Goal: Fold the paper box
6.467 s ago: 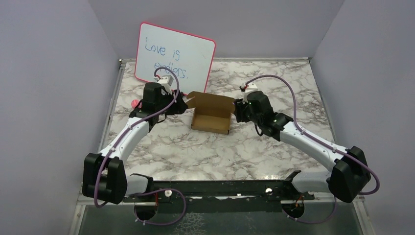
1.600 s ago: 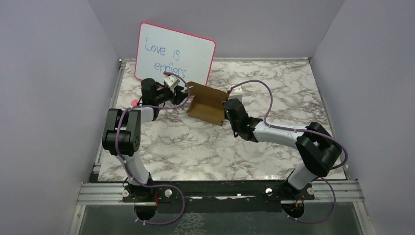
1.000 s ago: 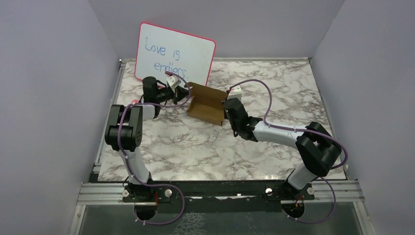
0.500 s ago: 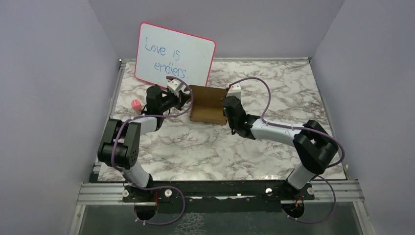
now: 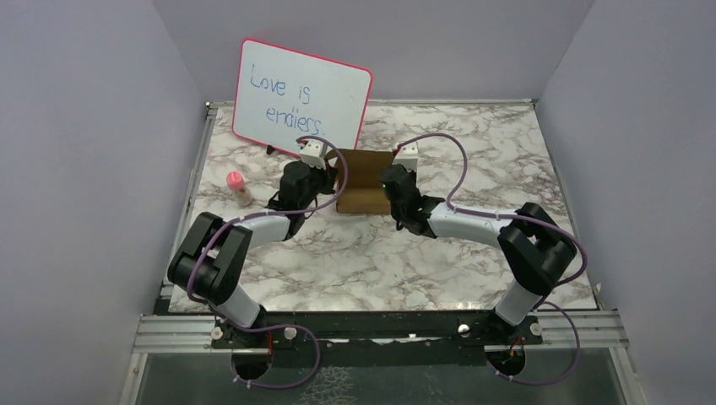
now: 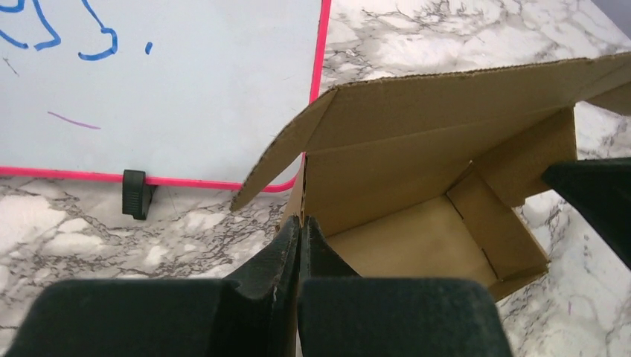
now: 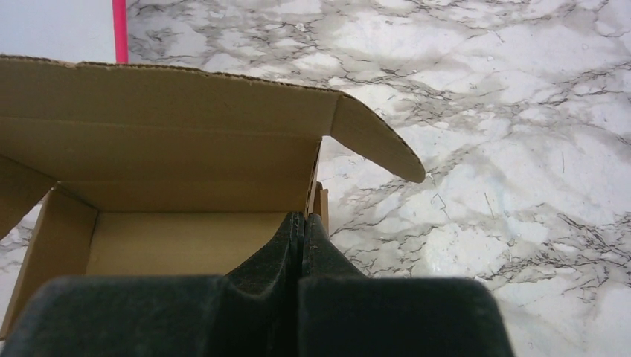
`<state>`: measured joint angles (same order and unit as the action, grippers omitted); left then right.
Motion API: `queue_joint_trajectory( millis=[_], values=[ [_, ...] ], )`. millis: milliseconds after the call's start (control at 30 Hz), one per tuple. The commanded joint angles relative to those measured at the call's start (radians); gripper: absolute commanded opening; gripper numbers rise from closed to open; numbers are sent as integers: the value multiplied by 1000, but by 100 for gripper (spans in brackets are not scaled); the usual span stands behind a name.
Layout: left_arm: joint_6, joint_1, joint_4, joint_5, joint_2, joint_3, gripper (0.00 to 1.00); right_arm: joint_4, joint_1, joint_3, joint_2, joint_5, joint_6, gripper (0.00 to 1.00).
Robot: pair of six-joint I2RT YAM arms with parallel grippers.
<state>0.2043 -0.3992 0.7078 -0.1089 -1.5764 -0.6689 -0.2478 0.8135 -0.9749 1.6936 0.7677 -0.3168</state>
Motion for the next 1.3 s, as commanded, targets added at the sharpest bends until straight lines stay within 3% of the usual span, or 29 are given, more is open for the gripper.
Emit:
queue_joint_trajectory(
  millis=[0, 233, 633, 1267],
  values=[
    [110, -98, -6, 201, 25, -2, 0, -42, 9, -9, 23, 6, -19, 1],
    [192, -164, -85, 359, 33, -27, 0, -54, 8, 22, 13, 10, -19, 1],
    [210, -274, -116, 488, 16, -26, 0, -150, 9, 109, -4, -19, 23, 1],
    [267, -352, -117, 510, 36, 78, 9, -206, 9, 282, -95, -55, 18, 5]
  ],
)
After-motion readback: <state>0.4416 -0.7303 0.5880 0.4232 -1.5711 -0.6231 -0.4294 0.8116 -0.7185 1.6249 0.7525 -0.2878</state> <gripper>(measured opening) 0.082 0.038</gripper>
